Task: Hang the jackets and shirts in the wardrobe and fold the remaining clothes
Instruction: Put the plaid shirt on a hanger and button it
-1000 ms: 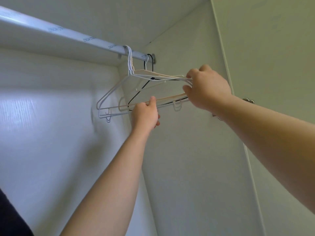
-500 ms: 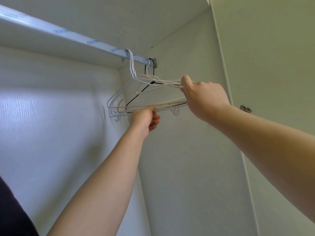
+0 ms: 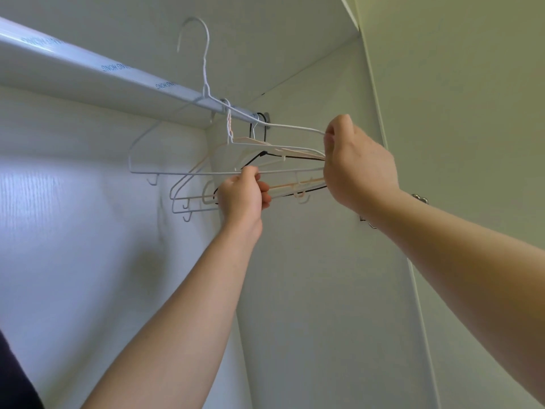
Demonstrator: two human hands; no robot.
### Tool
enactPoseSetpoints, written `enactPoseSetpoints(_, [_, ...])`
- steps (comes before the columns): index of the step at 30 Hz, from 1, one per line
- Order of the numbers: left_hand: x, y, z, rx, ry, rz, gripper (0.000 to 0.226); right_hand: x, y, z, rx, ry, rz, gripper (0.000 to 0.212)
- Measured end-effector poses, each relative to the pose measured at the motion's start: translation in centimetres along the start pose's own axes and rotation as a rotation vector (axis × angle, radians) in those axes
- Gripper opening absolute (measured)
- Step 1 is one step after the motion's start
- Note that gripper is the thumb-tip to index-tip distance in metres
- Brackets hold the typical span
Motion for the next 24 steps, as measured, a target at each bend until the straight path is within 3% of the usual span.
enactPoseSetpoints(10, [0.2, 4.4, 9.3, 0.233, 0.134, 0.159, 0.024, -7.0, -6.8, 6.1, -0.136, 0.307, -0.280, 0.013])
enactPoseSetpoints(17, [2.3, 8.0, 18.0, 0.390, 0.288, 0.208, 0.022, -15.6, -15.4, 18.9, -0.173, 0.579, -0.169, 0.015])
enactPoseSetpoints(24, [8.2, 17.0, 30.7, 0.759, 0.237, 0.154, 0.026, -22.8, -26.1, 33.3, -0.261, 0.850, -0.020, 0.017])
Point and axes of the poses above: each hand's wrist, its own z-axis away from the middle knuckle, its own y-axis out of the palm, x = y × z, the point moved 9 cm from there along -z, towards the middle knuckle, and after that the axes turned 8 degrees about -y, right-handed, at the moved point
